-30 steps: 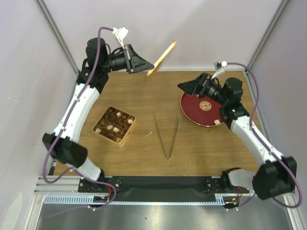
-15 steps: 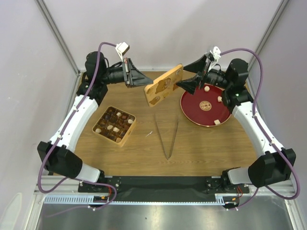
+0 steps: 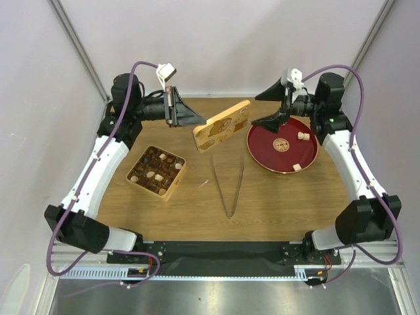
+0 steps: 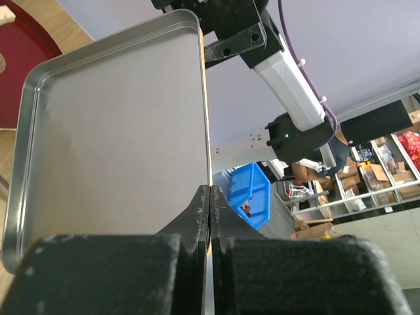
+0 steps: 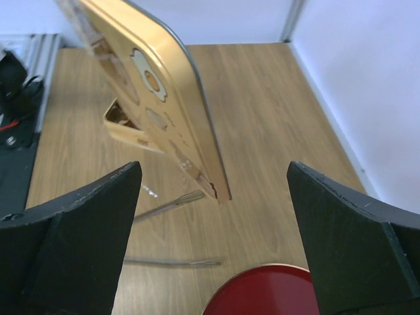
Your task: Pack the chocolate
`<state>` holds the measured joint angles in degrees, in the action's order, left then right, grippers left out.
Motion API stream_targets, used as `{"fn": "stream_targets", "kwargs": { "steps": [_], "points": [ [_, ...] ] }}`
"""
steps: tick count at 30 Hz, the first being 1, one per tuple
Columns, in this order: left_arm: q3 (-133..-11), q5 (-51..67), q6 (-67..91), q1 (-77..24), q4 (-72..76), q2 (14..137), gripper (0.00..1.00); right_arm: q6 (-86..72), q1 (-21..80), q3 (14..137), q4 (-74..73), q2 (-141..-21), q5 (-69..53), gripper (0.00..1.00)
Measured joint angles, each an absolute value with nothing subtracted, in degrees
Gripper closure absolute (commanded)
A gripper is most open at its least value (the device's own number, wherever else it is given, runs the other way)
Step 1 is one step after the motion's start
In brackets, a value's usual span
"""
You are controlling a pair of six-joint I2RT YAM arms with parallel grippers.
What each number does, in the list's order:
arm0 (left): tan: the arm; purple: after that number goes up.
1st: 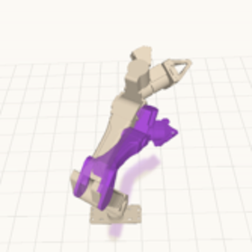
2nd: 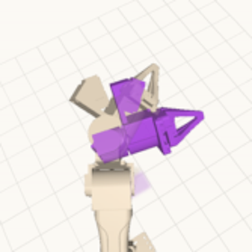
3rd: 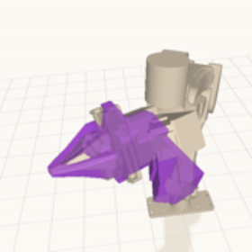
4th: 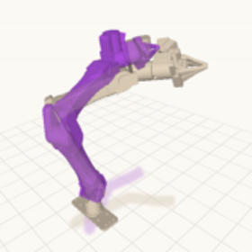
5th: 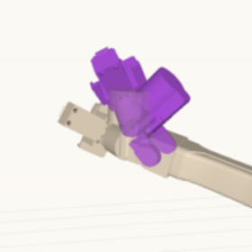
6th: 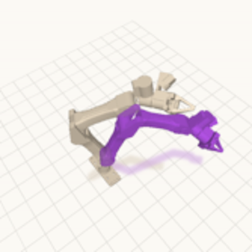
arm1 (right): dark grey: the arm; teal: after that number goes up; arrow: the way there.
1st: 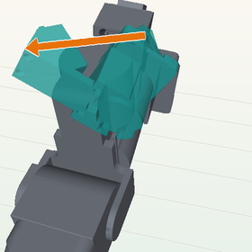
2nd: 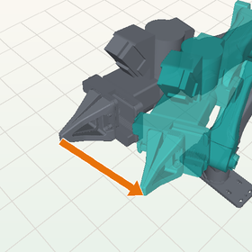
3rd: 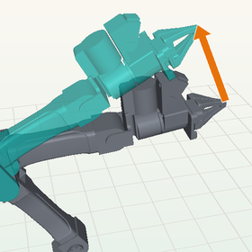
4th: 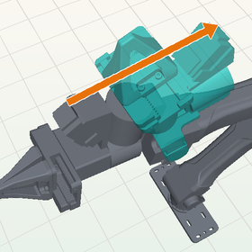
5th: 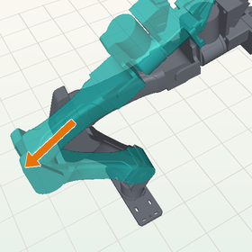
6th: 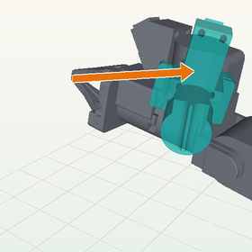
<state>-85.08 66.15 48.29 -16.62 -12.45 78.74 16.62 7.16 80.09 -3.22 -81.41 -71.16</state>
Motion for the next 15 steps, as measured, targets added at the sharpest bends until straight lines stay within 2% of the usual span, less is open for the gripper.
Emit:
{"fn": "stream_targets", "kwargs": {
  "steps": [12, 15],
  "points": [
    [-85.1, 67.9, 44.9, -17.0, -14.8, 78.8, 1.00, 24.3, 12.1, 83.4, -10.1, -86.4, -77.8, 0.04],
    [-85.1, 68.6, 44.0, -17.0, -15.6, 79.1, 1.00, 25.3, 12.2, 83.4, -10.8, -87.7, -79.2, 0.11]
  ]
}}
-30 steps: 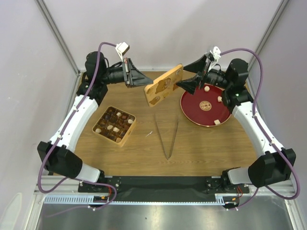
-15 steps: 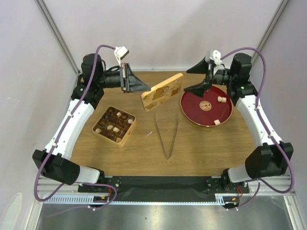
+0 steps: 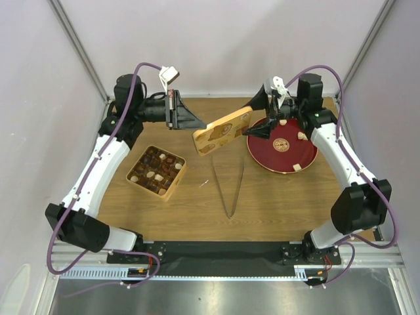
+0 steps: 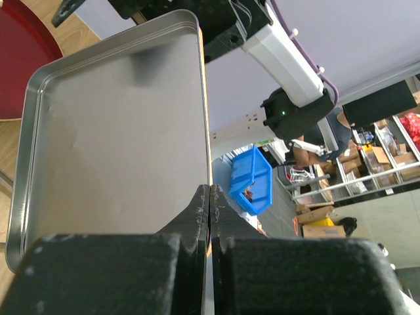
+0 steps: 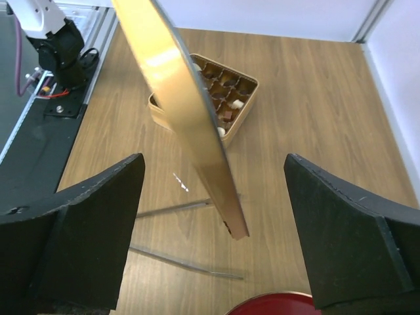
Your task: Pack the chocolate
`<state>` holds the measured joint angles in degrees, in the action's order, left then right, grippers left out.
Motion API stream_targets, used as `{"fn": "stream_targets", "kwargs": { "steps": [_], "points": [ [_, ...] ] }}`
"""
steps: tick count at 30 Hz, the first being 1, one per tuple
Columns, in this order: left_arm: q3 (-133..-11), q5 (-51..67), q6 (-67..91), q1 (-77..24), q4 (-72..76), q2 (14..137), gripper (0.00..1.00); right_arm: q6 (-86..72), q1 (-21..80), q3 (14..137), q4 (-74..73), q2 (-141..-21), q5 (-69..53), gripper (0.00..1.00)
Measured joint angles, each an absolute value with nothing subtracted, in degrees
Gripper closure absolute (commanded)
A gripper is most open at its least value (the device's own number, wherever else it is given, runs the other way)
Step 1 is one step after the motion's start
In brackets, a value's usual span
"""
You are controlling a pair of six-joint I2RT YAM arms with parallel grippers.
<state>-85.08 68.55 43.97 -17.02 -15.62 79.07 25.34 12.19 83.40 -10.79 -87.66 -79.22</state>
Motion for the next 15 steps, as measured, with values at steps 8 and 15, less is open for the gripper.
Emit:
{"fn": "stream_targets", "kwargs": {
  "steps": [8, 15],
  "points": [
    [-85.1, 69.4, 42.0, -17.0, -17.2, 81.6, 1.00, 26.7, 12.7, 83.4, -13.1, -88.9, -82.2, 0.54],
    [-86.0, 71.4, 42.0, -16.4, -15.4, 85.8, 0.98, 28.1, 14.0, 82.1, -15.2, -88.9, -82.8, 0.83]
  ]
}}
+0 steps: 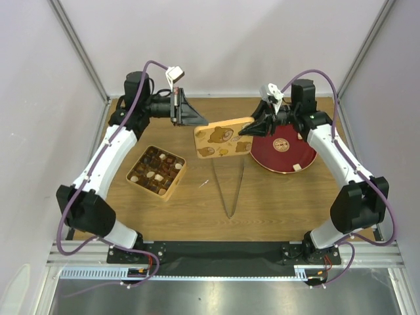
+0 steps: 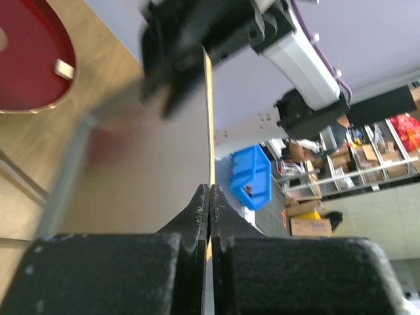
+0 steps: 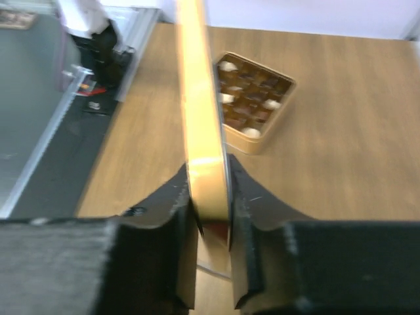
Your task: Pack the chocolate
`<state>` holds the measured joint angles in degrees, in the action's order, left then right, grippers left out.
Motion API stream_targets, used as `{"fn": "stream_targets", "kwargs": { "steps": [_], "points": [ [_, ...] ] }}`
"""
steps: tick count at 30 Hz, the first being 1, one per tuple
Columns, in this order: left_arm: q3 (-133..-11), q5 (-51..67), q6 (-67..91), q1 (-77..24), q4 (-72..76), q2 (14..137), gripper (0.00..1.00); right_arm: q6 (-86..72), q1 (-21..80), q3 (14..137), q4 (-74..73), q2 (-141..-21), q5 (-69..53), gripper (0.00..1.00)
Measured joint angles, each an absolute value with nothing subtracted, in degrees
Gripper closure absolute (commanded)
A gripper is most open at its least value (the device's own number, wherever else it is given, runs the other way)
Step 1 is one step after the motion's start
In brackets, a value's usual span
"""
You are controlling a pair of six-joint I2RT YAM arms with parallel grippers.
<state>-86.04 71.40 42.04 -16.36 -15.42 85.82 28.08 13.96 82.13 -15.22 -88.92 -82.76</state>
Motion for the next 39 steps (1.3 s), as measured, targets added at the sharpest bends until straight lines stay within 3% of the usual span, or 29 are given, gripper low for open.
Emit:
{"fn": "stream_targets", "kwargs": {
  "steps": [2, 4, 5, 14, 16, 19, 22, 26, 31, 39],
  "points": [
    [-86.7, 71.4, 42.5, -15.3, -14.1, 87.3, 0.86, 28.0, 14.0, 81.0, -15.9, -88.9, -83.7, 0.94],
    [-86.8, 71.1, 43.9, -14.8, -12.4, 88.6, 0.81, 26.4, 14.4, 79.9, -15.2, -88.8, -83.1, 1.00],
    [-86.8, 71.2, 45.1, -14.6, -11.2, 89.3, 0.70, 25.1, 14.7, 79.4, -14.4, -88.8, -82.7, 1.00],
    [-96.7, 67.2, 49.0, -10.2, -10.3, 96.5, 0.44, 10.1, 21.3, 77.3, -6.9, -89.6, -76.4, 1.00],
    [-99.7, 63.0, 48.8, -6.4, -12.8, 96.7, 0.33, 3.4, 23.4, 76.8, -2.3, -90.7, -73.8, 1.00],
    [-102.2, 53.6, 47.0, 1.2, -17.5, 95.2, 0.27, -8.3, 26.6, 76.2, 5.3, -94.0, -67.0, 1.00],
    [-102.2, 41.9, 43.2, 7.8, -24.7, 92.3, 0.00, -18.4, 30.6, 75.8, 11.3, -97.9, -60.3, 1.00],
    [-100.7, 26.7, 38.2, 11.9, -33.8, 86.7, 0.00, -32.6, 36.2, 75.0, 19.6, -103.4, -49.9, 1.00],
    [-91.0, 15.6, 32.9, 12.9, -38.2, 77.8, 0.00, -50.8, 42.2, 74.9, 31.6, -110.3, -38.4, 1.00],
    [-83.9, -0.6, 28.3, 14.2, -43.9, 76.0, 0.00, -66.5, 47.9, 74.9, 44.9, -119.4, -21.3, 1.00]
  ]
}}
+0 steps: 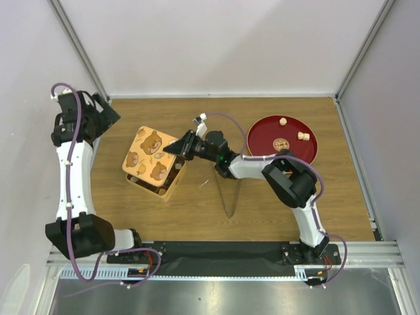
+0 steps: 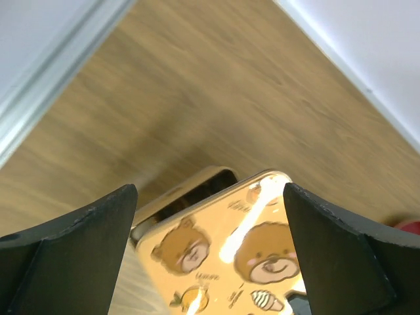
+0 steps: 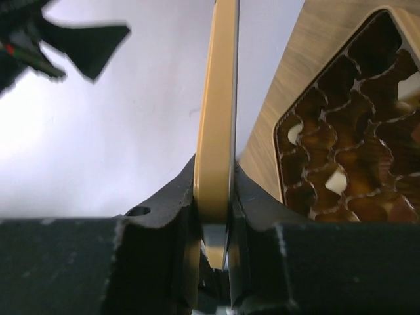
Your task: Pack the chocolate
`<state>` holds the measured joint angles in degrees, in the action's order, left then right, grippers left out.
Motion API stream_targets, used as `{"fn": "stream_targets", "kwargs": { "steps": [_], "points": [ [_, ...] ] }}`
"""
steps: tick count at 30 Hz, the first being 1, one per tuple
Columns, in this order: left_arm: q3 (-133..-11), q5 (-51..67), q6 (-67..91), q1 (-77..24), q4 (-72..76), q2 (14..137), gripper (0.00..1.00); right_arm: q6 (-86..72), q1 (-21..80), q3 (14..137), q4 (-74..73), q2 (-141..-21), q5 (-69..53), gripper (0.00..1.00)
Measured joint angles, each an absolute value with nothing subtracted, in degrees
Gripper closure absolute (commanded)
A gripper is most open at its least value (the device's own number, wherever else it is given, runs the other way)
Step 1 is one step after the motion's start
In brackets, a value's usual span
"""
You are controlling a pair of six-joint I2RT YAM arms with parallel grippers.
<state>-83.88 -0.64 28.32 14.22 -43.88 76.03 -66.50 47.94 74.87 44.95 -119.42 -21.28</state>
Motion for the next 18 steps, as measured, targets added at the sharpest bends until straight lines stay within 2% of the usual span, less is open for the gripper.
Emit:
{"fn": "stream_targets", "kwargs": {
  "steps": [5, 11, 18],
  "points": [
    [-79.7, -5.6, 28.1, 14.5, -44.5, 72.4, 0.00, -72.3, 50.8, 74.3, 50.3, -122.3, -12.3, 1.00],
    [-71.1, -6.2, 28.4, 14.7, -42.8, 67.3, 0.00, -76.4, 51.3, 74.0, 52.0, -125.3, -9.1, 1.00],
    [-61.9, 3.1, 27.9, 14.8, -37.7, 69.4, 0.00, -77.6, 50.9, 71.0, 50.8, -125.7, -7.6, 1.00]
  ]
}}
